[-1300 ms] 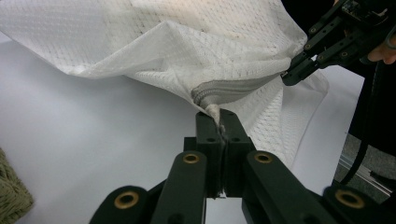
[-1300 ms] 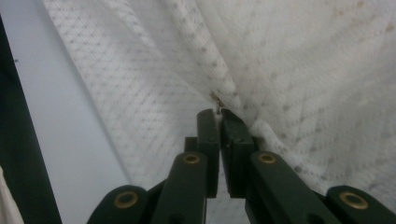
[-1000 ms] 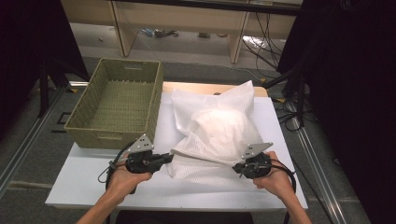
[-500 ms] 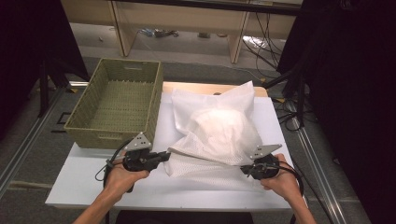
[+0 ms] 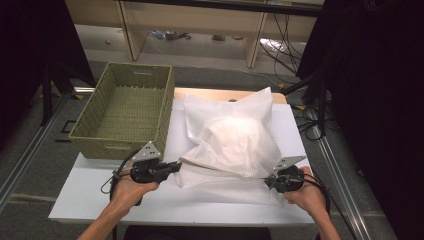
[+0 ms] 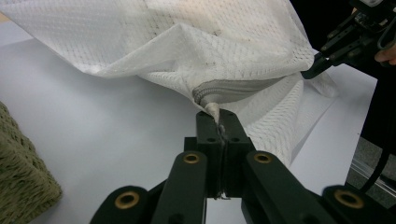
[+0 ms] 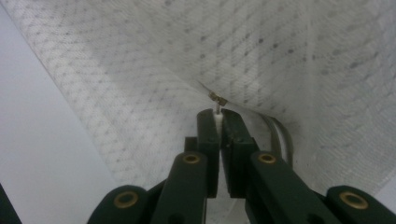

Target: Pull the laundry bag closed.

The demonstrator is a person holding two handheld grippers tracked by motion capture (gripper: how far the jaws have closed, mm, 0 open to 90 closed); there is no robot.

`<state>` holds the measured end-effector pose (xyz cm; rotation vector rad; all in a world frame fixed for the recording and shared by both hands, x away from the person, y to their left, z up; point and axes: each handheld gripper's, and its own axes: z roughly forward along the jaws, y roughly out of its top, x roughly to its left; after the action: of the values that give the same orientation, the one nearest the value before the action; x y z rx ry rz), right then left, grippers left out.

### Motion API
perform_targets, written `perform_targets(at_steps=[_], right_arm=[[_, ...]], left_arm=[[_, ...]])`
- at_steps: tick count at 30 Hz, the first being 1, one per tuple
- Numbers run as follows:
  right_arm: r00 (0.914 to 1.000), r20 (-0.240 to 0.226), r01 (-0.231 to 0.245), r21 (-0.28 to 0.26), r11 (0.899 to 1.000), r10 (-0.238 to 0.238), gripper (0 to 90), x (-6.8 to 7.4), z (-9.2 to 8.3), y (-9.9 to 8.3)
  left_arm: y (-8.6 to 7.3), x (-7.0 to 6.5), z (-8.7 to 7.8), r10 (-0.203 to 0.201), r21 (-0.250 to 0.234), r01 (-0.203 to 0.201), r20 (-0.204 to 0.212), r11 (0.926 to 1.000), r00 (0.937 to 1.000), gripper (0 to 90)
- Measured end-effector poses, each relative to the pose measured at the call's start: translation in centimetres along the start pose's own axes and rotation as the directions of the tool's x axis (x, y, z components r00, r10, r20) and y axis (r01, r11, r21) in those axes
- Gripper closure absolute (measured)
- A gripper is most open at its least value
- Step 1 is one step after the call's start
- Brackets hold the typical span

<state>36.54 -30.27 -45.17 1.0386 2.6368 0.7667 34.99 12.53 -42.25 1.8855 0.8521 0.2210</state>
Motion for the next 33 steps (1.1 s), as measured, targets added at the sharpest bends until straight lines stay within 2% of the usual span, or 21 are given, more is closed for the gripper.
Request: perform_targets(at_steps=[2,4,5,8,9,10,12,13,14,15,16,18,19,20,23,24,28,29,31,32,33], right_arm=[[1.0000,0.004,0.004,0.008,1.000,-0.004,88.1,-0.4,-0.2,0.0],[0.9999,0.014,-0.001,-0.007,1.000,0.001,88.1,-0.6,-0.1,-0.3],[0.9995,0.007,-0.031,0.006,1.000,0.031,88.1,-0.6,-0.2,-0.5],[0.9995,0.028,-0.017,0.009,1.000,0.017,88.1,-1.2,-0.5,-1.0],[0.9992,0.030,-0.027,0.015,1.000,0.026,88.1,-1.3,-0.7,-1.2],[0.9992,0.039,-0.009,0.011,1.000,0.008,88.1,-1.6,-0.8,-1.4],[0.9962,0.052,-0.072,0.026,0.997,0.070,88.1,-1.6,-1.2,-1.8],[0.9981,0.052,-0.035,0.016,0.999,0.034,88.1,-2.0,-1.1,-2.0],[0.9977,0.063,-0.027,0.018,0.999,0.025,88.1,-2.1,-1.2,-2.3],[0.9964,0.058,-0.063,0.019,0.998,0.061,88.1,-2.0,-1.2,-2.4],[0.9951,0.067,-0.074,0.023,0.997,0.073,88.1,-2.0,-1.3,-2.5],[0.9954,0.070,-0.067,0.018,0.998,0.065,88.1,-2.3,-1.4,-2.7],[0.9942,0.067,-0.086,0.032,0.996,0.084,88.1,-2.3,-1.6,-2.8],[0.9957,0.069,-0.063,0.022,0.998,0.061,88.1,-2.5,-1.5,-2.9],[0.9941,0.076,-0.081,0.035,0.996,0.078,88.1,-2.6,-1.8,-3.1],[0.9925,0.072,-0.102,0.037,0.994,0.099,88.1,-2.5,-1.9,-3.2],[0.9931,0.081,-0.089,0.042,0.995,0.085,88.1,-2.9,-2.0,-3.5],[0.9909,0.075,-0.115,0.050,0.992,0.112,88.1,-2.8,-2.2,-3.5],[0.9884,0.085,-0.129,0.040,0.991,0.125,88.1,-2.9,-2.3,-3.7],[0.9918,0.088,-0.097,0.039,0.995,0.093,88.1,-3.2,-2.4,-3.8],[0.9893,0.089,-0.120,0.045,0.992,0.115,88.1,-3.1,-2.4,-3.8]], left_arm=[[0.0,0.0,0.0,-0.005,-0.006,0.005,0.001,1.0000,1.0000,88.3],[0.0,0.0,0.0,-0.004,-0.016,0.004,0.009,0.9999,1.0000,88.3],[0.0,0.1,0.0,-0.001,-0.017,0.002,0.015,0.9999,0.9999,88.3],[0.0,0.1,-0.1,-0.005,-0.012,0.005,0.006,0.9999,1.0000,88.4],[0.0,0.1,-0.1,-0.004,-0.011,0.004,0.005,0.9999,1.0000,88.4],[0.0,0.1,-0.1,-0.002,-0.013,0.002,0.002,0.9999,1.0000,88.3],[0.0,0.2,-0.2,-0.003,-0.015,0.003,0.002,0.9999,1.0000,88.4],[0.0,0.2,-0.1,-0.004,-0.016,0.004,0.002,0.9999,1.0000,88.4],[0.0,0.2,-0.1,-0.004,-0.015,0.004,0.004,0.9999,1.0000,88.4],[0.0,0.2,-0.1,-0.002,-0.015,0.002,0.003,0.9999,1.0000,88.4],[0.0,0.2,-0.2,-0.002,-0.014,0.002,0.003,0.9999,1.0000,88.4],[0.0,0.2,-0.2,-0.004,-0.015,0.004,0.003,0.9999,1.0000,88.4],[0.0,0.2,-0.1,-0.001,-0.014,0.001,0.003,0.9999,1.0000,88.4],[0.0,0.2,-0.1,0.003,-0.013,-0.003,0.002,0.9999,1.0000,88.4],[-0.1,0.6,-0.1,-0.013,-0.012,0.013,-0.002,0.9998,0.9999,88.5],[-0.2,0.6,-0.1,-0.015,-0.011,0.014,-0.003,0.9998,0.9999,88.4],[-0.1,0.3,0.0,-0.002,-0.010,0.002,0.000,0.9999,1.0000,88.5],[-0.1,0.3,-0.1,-0.002,-0.006,0.002,-0.004,1.0000,1.0000,88.6],[-0.1,0.2,0.0,-0.001,-0.012,0.002,0.002,0.9999,1.0000,88.6],[-0.1,0.1,-0.1,0.009,0.000,-0.009,-0.004,1.0000,1.0000,88.6],[-0.1,0.0,0.0,0.014,-0.002,-0.014,0.003,0.9999,0.9999,88.6]])
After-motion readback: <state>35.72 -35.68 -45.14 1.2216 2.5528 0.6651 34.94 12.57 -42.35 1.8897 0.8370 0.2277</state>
